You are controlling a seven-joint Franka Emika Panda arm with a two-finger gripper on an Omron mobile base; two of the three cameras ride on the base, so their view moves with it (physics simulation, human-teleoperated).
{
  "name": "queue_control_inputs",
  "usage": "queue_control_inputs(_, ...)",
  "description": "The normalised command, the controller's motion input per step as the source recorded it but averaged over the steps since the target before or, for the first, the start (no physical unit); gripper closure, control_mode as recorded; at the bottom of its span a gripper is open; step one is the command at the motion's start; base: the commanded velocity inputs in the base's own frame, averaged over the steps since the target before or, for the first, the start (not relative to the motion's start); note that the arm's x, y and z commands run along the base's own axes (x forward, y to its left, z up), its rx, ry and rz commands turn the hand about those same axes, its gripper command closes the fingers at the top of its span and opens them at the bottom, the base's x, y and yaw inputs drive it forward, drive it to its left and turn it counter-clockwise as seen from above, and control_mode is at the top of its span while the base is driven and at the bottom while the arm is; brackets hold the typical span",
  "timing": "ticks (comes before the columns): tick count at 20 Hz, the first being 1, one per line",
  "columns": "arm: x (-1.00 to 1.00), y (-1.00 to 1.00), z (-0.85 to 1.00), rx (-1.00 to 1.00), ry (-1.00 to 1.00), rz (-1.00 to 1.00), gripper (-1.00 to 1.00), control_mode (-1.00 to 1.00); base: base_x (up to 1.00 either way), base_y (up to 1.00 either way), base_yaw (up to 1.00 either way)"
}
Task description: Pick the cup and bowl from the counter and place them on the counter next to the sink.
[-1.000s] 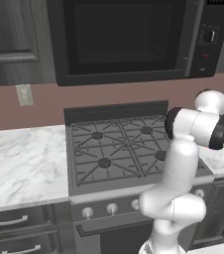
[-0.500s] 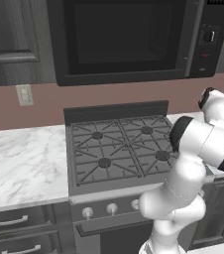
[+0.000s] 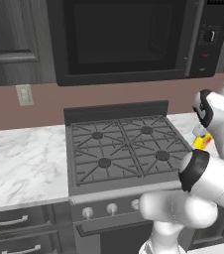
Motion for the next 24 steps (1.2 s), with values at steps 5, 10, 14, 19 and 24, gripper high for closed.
queue_control_inputs(5,-0.6,0.7,0.07,-0.01,-0.03,0.04,1.0,-1.0,0.0,0.0,0.0)
queue_control_inputs(10,-0.34,0.67,0.38,-0.01,-0.05,0.0,1.0,-1.0,0.0,0.0,0.0)
queue_control_inputs(14,-0.18,0.7,0.4,-0.05,0.0,0.0,1.0,-1.0,0.0,0.0,0.0)
queue_control_inputs(19,-0.33,0.68,0.3,-0.06,0.0,0.0,1.0,-1.0,0.0,0.0,0.0)
queue_control_inputs(24,-0.2,0.3,0.11,-0.03,0.0,0.0,1.0,-1.0,0.0,0.0,0.0)
